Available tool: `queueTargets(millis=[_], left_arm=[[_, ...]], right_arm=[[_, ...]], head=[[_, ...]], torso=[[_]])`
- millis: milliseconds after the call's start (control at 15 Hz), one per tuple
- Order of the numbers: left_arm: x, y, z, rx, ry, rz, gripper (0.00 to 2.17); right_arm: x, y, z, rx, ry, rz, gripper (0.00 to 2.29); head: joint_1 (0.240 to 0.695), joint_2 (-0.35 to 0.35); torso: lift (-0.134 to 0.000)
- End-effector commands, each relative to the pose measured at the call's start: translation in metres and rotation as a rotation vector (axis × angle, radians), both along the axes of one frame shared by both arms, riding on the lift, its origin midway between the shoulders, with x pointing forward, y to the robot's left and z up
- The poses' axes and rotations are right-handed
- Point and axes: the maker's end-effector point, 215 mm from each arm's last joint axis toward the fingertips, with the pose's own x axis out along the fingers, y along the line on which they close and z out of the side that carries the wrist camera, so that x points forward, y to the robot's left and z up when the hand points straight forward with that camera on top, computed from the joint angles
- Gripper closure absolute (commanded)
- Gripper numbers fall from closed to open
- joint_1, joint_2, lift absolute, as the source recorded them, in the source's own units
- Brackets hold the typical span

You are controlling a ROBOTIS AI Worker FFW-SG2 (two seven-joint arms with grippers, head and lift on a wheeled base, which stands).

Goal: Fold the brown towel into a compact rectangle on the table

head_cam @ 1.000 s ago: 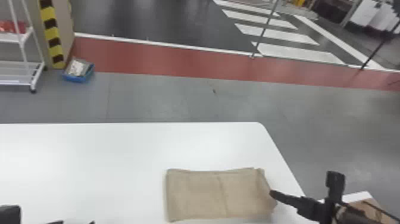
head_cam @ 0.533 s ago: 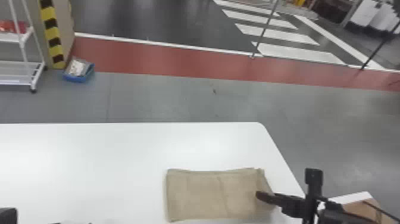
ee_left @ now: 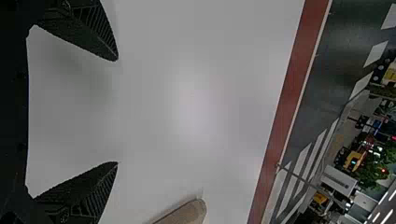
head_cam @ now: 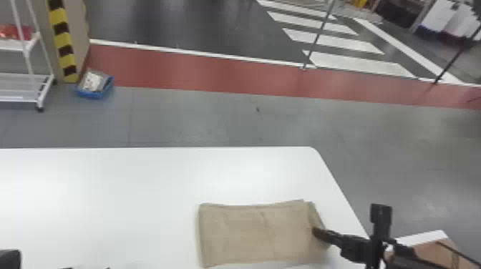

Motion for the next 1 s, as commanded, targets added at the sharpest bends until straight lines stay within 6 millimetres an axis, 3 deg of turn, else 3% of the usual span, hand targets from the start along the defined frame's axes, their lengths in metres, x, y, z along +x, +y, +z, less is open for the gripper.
queueTargets(millis=[0, 333, 467, 600, 667, 800, 867, 933], left_arm=[[0.0, 0.002, 0.0, 0.003, 0.0, 0.0, 0.09], [0.002, 0.003, 0.0, 0.004, -0.002, 0.001, 0.09], [0.003, 0.0, 0.001, 0.002, -0.003, -0.001, 0.09], [0.003, -0.001, 0.0, -0.001, -0.005, -0.002, 0.09], [0.004, 0.0, 0.001, 0.001, -0.006, 0.001, 0.09], [0.003, 0.002, -0.002, 0.004, 0.0, 0.003, 0.09], [0.004, 0.003, -0.003, 0.007, 0.0, 0.004, 0.09], [0.004, 0.003, -0.003, 0.006, 0.0, 0.003, 0.09]], right_arm=[[-0.001, -0.019, 0.021, 0.036, -0.06, -0.052, 1.8], [-0.011, -0.048, 0.068, 0.098, -0.112, -0.122, 1.8], [-0.006, -0.036, 0.063, 0.07, -0.088, -0.074, 1.8], [-0.005, -0.031, 0.044, 0.032, -0.062, -0.047, 1.79], [-0.006, -0.032, 0.04, 0.014, -0.05, -0.04, 1.59], [-0.009, -0.036, 0.039, 0.001, -0.044, -0.036, 0.36], [-0.013, -0.04, 0.036, -0.011, -0.026, -0.036, 0.12], [-0.016, -0.044, 0.034, -0.021, -0.019, -0.039, 0.11]], head=[[0.695, -0.35], [0.695, -0.35], [0.695, -0.35], [0.695, -0.35], [0.695, -0.35], [0.695, -0.35], [0.695, -0.35], [0.695, -0.35]], torso=[[0.0], [0.0], [0.0], [0.0], [0.0], [0.0], [0.0], [0.0]])
